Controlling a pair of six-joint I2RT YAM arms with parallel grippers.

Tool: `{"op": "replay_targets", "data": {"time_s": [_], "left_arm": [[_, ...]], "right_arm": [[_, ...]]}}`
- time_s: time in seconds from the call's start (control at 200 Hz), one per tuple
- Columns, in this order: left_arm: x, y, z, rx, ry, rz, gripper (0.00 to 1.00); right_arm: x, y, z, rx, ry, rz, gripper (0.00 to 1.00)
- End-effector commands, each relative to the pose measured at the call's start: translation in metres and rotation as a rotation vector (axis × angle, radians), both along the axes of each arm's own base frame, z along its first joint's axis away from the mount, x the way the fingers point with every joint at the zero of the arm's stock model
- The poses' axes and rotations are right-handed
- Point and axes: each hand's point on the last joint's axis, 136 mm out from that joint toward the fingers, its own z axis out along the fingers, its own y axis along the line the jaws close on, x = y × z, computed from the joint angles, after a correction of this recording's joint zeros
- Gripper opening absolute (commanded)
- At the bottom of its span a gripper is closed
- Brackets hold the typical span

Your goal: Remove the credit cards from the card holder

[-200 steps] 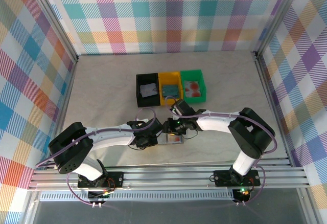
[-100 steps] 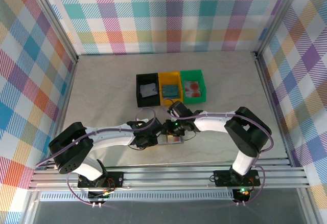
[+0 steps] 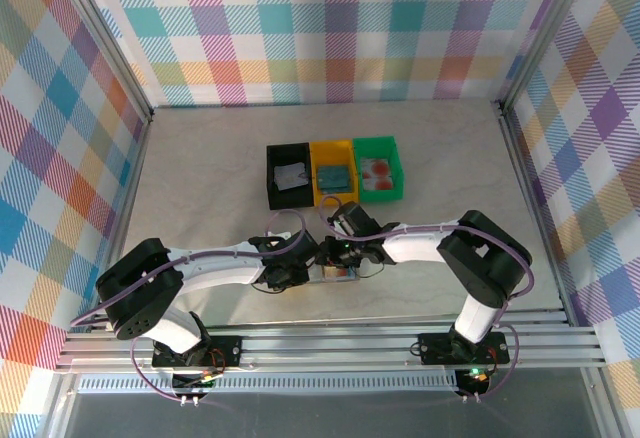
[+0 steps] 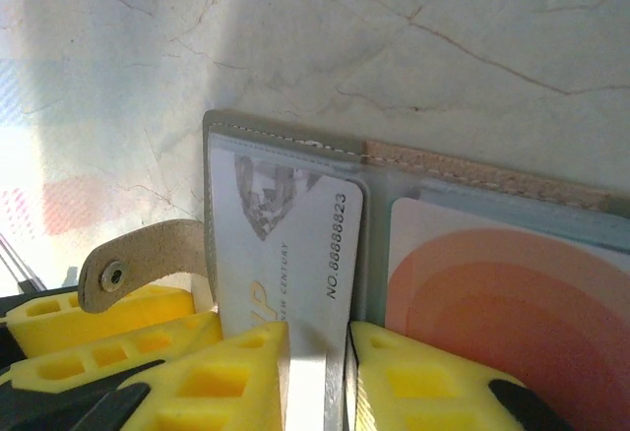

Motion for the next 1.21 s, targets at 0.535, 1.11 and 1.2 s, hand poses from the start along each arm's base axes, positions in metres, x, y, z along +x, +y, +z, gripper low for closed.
{"op": "replay_targets", "data": {"time_s": [0.535, 1.11, 1.2], "left_arm": [[-0.021, -0.018, -0.060, -0.080, 0.124, -0.038, 0.28], [-0.020, -0.009, -0.047, -0.097, 0.096, -0.009, 0.30], [-0.020, -0.009, -0.048, -0.095, 0.099, -0.008, 0.31]], "right_arm": [[-0.017, 0.005, 0.003, 0.058, 0.027, 0.037, 0.00], [-0.008, -0.029, 0.013, -0.082, -0.008, 0.011, 0.00], [-0.006, -0.034, 0.019, -0.099, -0.025, 0.008, 0.00]]}}
